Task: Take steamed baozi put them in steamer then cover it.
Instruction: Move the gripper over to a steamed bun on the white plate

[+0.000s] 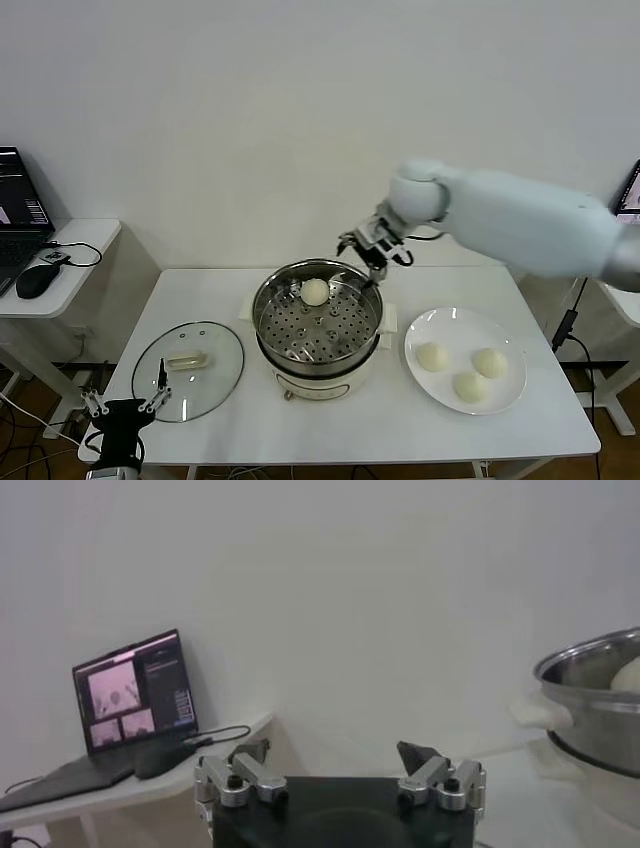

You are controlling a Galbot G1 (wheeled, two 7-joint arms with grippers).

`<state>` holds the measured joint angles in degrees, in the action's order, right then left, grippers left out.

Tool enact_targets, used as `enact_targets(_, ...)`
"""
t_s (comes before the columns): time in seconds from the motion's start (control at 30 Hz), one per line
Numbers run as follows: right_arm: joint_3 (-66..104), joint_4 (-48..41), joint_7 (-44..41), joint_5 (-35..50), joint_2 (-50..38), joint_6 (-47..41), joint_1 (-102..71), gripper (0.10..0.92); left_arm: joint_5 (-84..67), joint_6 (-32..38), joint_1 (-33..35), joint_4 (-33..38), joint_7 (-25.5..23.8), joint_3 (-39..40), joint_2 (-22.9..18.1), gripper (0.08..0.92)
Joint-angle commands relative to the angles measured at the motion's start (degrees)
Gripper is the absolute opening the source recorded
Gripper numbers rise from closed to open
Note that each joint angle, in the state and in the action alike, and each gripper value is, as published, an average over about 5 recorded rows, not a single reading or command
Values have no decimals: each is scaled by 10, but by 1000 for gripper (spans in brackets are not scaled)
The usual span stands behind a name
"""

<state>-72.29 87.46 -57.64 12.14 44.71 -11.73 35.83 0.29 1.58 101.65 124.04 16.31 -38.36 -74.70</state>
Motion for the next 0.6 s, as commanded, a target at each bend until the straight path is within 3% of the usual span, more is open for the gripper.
enact_targets(0.03,-1,95,-11,-14,-185,-86,-21,823,-6,-4,-4,-4,-1,0,9,823)
enact_targets(0.3,99,81,-12,-92,-221,-70,-203,822,-9,-15,-14,-6,-7,-5,12,823)
enact_targets(0.6,186,38,-9,-151,-186,-65,-341,823,-16,-21,-16,-11,-8,-17,10,823)
